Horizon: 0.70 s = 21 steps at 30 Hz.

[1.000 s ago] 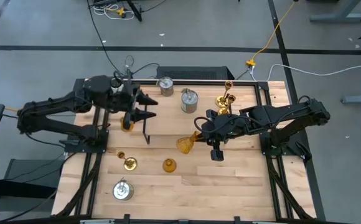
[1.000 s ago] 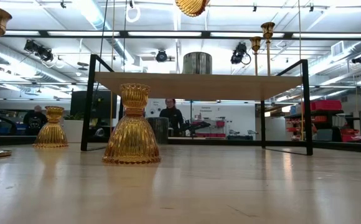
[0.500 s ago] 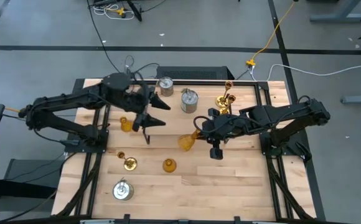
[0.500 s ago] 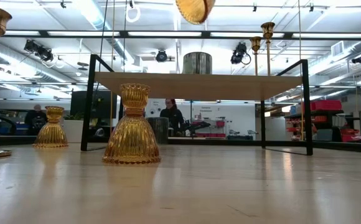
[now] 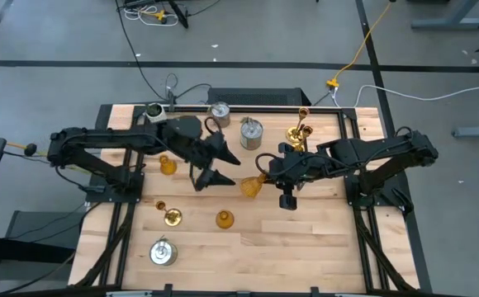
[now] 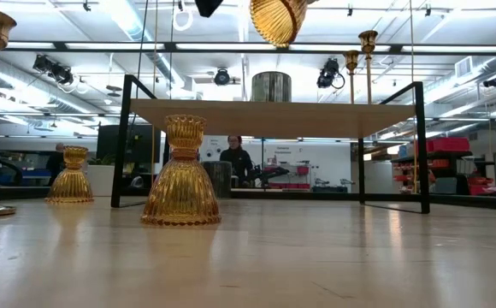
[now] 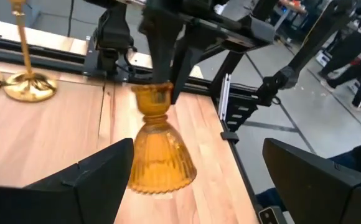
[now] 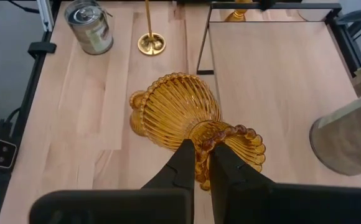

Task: Pick & Place candle stick holders
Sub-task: Put the top glass candle holder on the shelf

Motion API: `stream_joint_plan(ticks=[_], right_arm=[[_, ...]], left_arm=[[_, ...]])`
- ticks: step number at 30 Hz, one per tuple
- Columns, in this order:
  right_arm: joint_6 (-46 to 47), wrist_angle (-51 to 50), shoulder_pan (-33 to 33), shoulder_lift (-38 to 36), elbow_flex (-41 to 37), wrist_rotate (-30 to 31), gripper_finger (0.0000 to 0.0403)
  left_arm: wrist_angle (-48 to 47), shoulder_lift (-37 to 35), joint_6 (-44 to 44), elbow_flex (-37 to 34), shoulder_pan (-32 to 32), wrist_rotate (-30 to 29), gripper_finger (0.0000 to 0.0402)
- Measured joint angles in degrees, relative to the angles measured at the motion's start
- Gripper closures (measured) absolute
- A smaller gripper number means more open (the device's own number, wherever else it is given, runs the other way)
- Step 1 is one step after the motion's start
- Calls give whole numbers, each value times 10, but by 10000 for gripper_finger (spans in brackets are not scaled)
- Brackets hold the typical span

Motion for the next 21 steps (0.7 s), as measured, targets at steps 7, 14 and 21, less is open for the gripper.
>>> stream_joint_plan(ticks=[7,14,21], right_arm=[[-8,1,-4,0,0,0,389],[-14,1,-4,0,0,0,389],[-14,5,-4,0,0,0,389]], left_arm=[[-46,38,8,51,-22,-40,35],[-142,90,21,131,-34,-74,35],[-159,134,28,172,-47,-87,35]])
